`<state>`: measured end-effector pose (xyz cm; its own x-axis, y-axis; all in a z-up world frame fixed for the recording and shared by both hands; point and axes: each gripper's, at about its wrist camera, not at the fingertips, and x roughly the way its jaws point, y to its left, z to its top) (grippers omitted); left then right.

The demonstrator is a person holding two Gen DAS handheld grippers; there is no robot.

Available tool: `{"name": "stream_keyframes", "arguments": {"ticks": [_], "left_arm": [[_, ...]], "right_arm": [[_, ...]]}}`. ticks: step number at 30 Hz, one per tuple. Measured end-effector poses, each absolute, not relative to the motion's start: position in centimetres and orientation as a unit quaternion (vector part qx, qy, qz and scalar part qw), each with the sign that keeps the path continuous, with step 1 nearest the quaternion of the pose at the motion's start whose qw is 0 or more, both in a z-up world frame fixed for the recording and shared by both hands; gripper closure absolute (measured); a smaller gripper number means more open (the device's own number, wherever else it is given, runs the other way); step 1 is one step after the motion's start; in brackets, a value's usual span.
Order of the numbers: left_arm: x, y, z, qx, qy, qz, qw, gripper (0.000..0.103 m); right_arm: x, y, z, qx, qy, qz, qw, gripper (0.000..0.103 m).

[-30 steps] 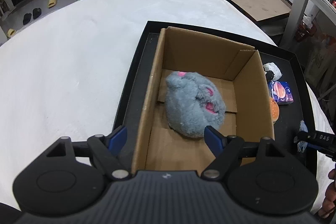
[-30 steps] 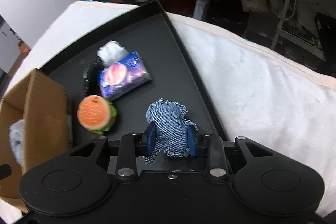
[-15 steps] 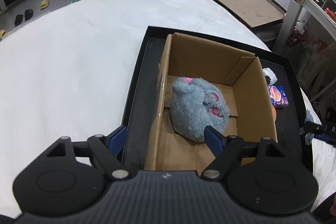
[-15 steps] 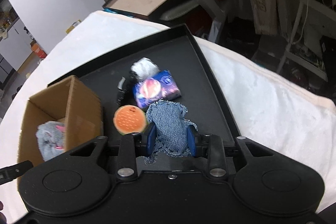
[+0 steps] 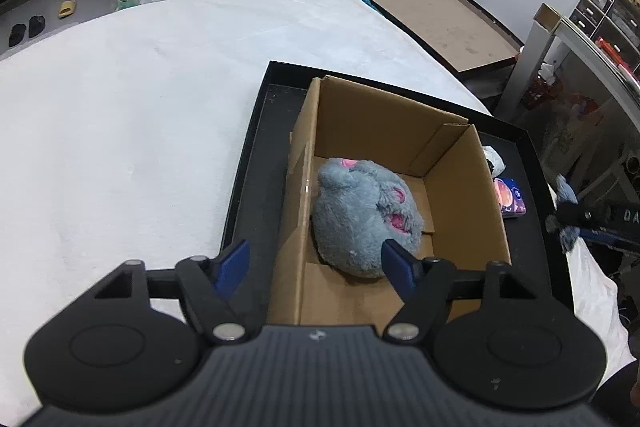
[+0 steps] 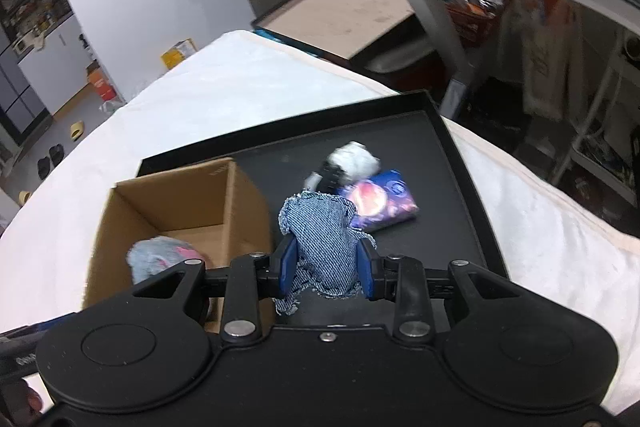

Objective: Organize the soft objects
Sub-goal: 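Carry the denim cloth into the box and release it with the right gripper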

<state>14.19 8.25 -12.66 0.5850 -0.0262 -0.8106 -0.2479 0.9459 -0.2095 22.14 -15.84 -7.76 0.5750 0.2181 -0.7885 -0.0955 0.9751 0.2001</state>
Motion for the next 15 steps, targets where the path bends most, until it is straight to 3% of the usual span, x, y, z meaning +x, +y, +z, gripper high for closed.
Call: {"name": "stream_keyframes", "arguments": {"ticks": [4,15], "left_arm": [[14.1,8.5,-12.9,-0.161,0.448,0.055,0.878,0.040],[14.3,9.6,-14.0,-0.185,0.461,0.049,0.867,0.074]], "right_arm": [[22.2,-14.0,-7.0,0.055,0.446,0.100,0.888,0.072],[22.7,-8.9,-6.2,0.020,0.440,0.132,0.888,0.072]]}}
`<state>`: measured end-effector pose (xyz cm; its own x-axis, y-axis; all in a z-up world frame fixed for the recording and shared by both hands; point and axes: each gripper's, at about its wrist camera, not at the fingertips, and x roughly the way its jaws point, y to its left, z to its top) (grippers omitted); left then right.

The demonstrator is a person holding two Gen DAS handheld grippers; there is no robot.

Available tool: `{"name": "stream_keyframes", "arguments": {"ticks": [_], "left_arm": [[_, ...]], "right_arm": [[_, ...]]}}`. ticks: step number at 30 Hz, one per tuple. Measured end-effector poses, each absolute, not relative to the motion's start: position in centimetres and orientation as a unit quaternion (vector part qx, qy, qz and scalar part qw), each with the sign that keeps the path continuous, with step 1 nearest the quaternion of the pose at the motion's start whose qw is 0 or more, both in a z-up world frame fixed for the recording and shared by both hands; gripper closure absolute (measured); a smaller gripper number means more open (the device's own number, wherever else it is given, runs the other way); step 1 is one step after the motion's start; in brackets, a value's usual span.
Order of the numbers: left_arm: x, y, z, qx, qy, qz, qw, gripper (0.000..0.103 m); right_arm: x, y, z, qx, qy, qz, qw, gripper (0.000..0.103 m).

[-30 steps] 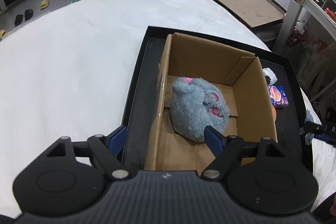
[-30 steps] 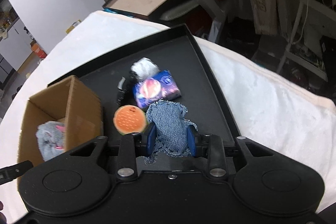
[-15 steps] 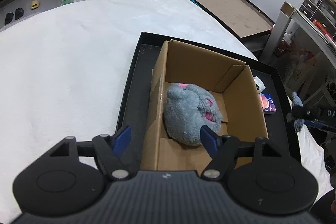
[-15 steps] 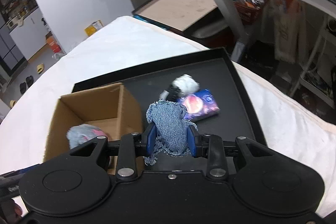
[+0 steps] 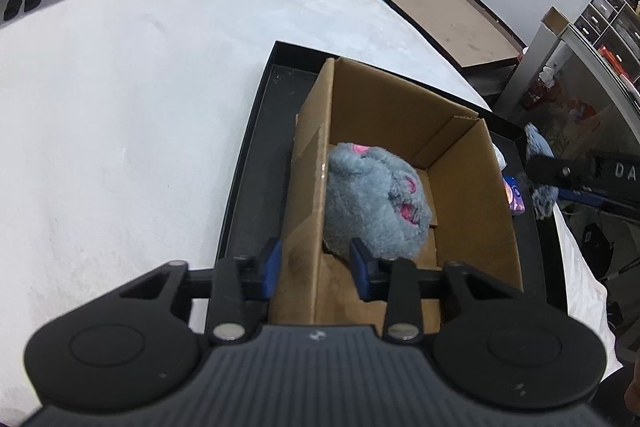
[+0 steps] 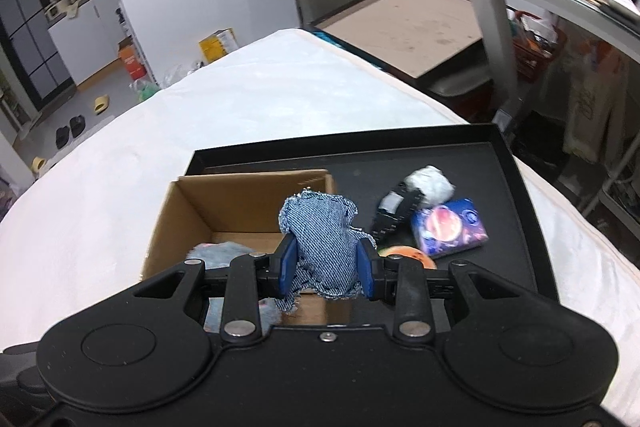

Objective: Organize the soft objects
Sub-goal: 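Carry the denim cloth into the box and release it with the right gripper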

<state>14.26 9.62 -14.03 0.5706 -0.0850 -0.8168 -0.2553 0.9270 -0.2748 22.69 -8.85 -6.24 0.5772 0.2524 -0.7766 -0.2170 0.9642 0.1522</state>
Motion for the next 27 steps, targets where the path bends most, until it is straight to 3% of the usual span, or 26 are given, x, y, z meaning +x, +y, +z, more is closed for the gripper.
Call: {"name": "stream_keyframes", "arguments": {"ticks": [6,17,19,21,27], "left_arm": [[14.3,10.4,-14.7,-0.200,0.465,0.046,0.861,0.084],[13.9,11.1,-15.0,-0.217,0.461,0.044,0.859,0.085],[13.9,11.3,-15.0,-0.220,0.461,0.044,0.859,0.085],[13.8,11.4,-15.0,-0.224,0.461,0.044,0.858,0.085],[13.7,11.7,-15.1,-0.231,0.457,0.053,0.857,0.086]], "right_arm": [[23.0,-5.8,-6.1,0.001,0.438,0.151,0.886,0.072],[23.6,-1.0,-5.9,-0.021,0.428,0.201,0.881,0.070],[23.6,-0.3,-6.0,-0.025,0.424,0.227,0.876,0.059],[23.5,0.1,-6.3,-0.047,0.426,0.232,0.873,0.055],[23.4,-1.8,-6.8,-0.019,0.441,0.221,0.870,0.053]]}}
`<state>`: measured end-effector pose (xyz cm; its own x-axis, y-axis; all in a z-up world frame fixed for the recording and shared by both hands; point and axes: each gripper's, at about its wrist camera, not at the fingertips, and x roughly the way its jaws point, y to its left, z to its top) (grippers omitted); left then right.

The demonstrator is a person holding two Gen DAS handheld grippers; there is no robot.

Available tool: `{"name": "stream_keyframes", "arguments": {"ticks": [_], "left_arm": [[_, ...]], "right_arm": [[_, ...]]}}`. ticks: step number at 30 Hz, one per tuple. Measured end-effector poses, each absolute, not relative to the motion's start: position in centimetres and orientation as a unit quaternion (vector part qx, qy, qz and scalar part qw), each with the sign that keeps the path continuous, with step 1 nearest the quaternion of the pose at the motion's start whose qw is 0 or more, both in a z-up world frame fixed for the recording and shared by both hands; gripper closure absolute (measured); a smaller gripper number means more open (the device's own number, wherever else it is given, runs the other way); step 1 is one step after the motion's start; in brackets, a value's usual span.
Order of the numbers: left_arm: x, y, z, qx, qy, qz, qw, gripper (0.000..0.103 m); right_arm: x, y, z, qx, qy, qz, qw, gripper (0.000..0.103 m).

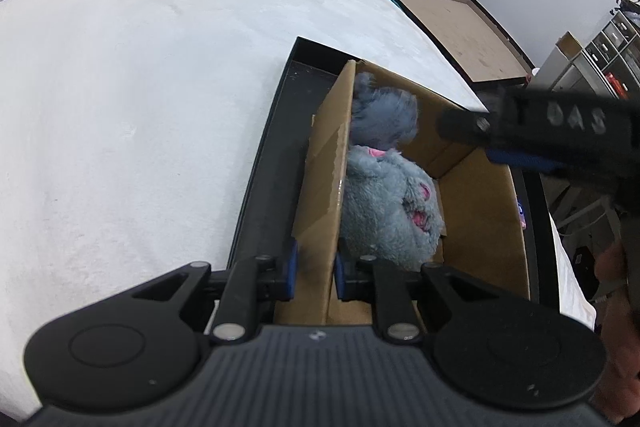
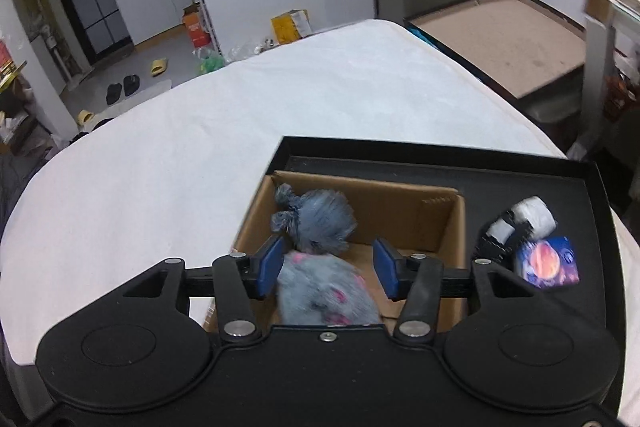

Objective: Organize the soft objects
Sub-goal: 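Carry the denim cloth into the box and release it with the right gripper, then move the right gripper to the hamburger plush and grasp it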

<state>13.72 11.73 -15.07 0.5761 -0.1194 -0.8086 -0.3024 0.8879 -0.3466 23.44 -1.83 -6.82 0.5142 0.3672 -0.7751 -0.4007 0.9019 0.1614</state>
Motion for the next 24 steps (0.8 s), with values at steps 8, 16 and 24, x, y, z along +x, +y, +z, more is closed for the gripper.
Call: {"name": "stream_keyframes", "arguments": {"ticks": [8,16,24], "left_arm": [[13.2,11.8,-14.6,-0.228,0.453,0.077,0.858,0.087],[13.2,11.2,-14.1,-0.213,0.456,0.099,0.859,0.088],[13.9,9.9,-14.2,-0.183,0.472,0.095,0.857,0.086]], "right_arm": [[22.4,-5.4,-7.3,-0.012,0.450,0.195,0.871,0.053],[22.2,-9.5,-8.0,0.005,0.455,0.175,0.873,0.051],[22.6,-13.4,-8.9,0.021,0.463,0.153,0.873,0.051]]}}
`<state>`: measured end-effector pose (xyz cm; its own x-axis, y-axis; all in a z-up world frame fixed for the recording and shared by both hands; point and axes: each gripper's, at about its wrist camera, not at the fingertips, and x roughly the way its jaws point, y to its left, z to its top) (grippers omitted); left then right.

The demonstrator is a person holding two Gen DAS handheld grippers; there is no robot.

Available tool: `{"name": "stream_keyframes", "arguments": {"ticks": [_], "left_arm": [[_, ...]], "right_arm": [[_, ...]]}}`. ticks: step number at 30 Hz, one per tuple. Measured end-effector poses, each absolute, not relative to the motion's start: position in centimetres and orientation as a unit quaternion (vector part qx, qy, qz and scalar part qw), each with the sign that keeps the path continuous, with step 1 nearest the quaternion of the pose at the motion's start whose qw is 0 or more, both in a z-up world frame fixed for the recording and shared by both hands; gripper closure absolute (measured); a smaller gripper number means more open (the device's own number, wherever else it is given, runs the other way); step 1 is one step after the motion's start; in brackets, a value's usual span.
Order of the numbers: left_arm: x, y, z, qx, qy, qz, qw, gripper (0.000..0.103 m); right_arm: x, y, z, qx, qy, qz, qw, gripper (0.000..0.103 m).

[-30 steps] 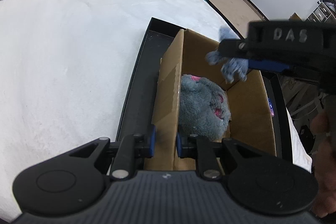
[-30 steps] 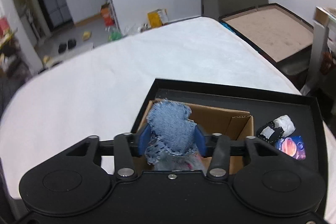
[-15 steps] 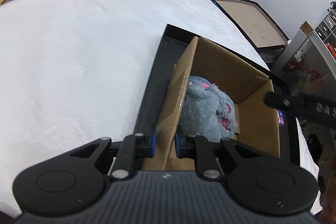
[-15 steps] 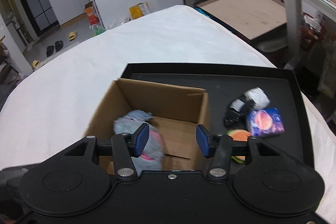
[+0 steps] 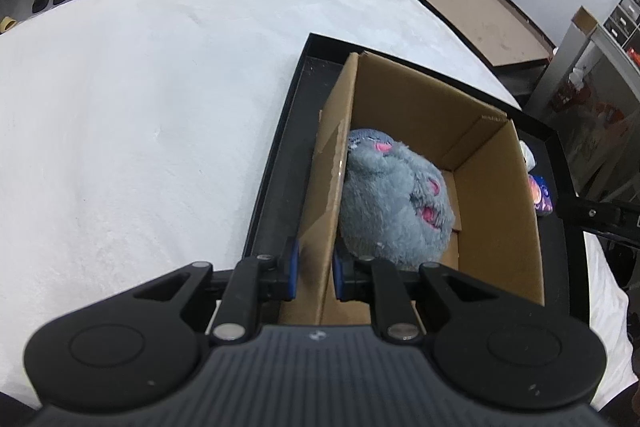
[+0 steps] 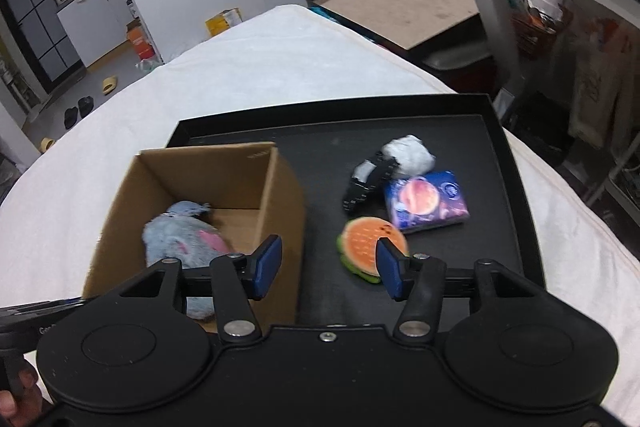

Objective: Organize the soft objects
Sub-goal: 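Move the right gripper to the hamburger plush and grasp it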

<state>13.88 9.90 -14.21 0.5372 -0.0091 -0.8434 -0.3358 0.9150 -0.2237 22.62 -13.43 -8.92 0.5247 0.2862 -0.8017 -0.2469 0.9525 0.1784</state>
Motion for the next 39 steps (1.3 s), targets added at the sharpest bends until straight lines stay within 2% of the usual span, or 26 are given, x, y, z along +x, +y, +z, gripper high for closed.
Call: {"name": "stream_keyframes", "arguments": {"ticks": [5,12,17,27,37,38,39], "left_arm": [[14.4,8.9,-14.1,-0.156,0.476,0.091,0.861,0.080],[14.7,7.3,-13.4,-0.115,0.472,0.084,0.870,0.048],[15.1,6.3,-12.9,-0.103,0.468,0.082,0.874,0.033],[16.2,4.8,-13.1,-0.086,0.482,0.096,0.866,0.026],[16.7,3.4,-13.3,-0.051,0.491,0.115,0.862,0.025],[16.7,3.3,-13.3,-0.049,0.491,0.116,0.862,0.025],[16.8,3.2,-13.3,-0.047,0.491,0.117,0.862,0.025]], "right_arm": [[23.1,-15.0,-9.9,0.027,0.467,0.150,0.871,0.049],[23.9,-16.4,-11.5,0.041,0.476,0.152,0.865,0.047],[24.5,-16.8,-13.1,0.049,0.482,0.158,0.861,0.042],[25.4,-17.1,-16.1,0.066,0.481,0.172,0.857,0.041],[26.3,-17.1,-17.1,0.067,0.480,0.188,0.855,0.042],[26.4,-17.1,-17.4,0.068,0.484,0.188,0.852,0.043],[26.4,-17.0,-17.7,0.066,0.489,0.189,0.849,0.051]]}}
